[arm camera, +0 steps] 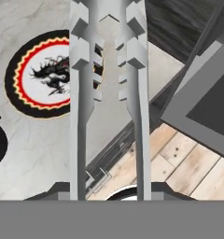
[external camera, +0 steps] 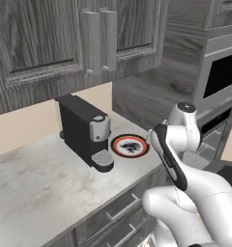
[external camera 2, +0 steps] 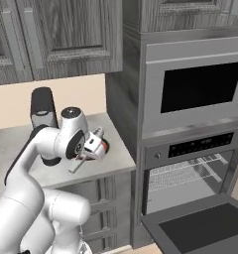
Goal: Pick up the tongs from the counter and place them near the plate next to the oven.
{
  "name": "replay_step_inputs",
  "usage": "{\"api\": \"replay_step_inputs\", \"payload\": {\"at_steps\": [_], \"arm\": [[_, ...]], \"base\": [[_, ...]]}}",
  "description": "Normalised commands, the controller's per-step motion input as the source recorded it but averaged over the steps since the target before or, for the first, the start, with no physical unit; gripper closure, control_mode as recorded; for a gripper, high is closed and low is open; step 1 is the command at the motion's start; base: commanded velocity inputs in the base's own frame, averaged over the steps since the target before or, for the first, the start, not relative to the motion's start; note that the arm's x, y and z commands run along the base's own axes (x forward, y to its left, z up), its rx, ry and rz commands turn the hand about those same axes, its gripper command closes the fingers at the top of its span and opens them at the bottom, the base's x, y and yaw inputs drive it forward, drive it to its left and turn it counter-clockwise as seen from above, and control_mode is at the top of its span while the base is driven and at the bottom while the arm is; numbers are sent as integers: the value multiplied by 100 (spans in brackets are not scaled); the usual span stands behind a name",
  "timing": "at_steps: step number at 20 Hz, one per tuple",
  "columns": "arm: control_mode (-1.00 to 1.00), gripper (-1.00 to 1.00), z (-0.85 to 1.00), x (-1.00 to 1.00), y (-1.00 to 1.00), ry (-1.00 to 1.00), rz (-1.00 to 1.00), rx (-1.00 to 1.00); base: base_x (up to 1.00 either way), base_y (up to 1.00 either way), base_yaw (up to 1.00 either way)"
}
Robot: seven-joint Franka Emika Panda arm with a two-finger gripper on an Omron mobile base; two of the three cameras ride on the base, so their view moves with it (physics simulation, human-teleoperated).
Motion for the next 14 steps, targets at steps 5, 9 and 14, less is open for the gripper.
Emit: {"api": "replay_step_inputs", "payload": {"at_steps": [5, 9, 14], "arm": [[-100, 100, -27, 27, 0, 0, -12, 7], [-100, 100, -28, 30, 0, 0, -11, 7], [-100, 100, -24, 33, 0, 0, -12, 7]], "base": [[0, 0, 0], [0, 0, 0], [0, 0, 0]]}}
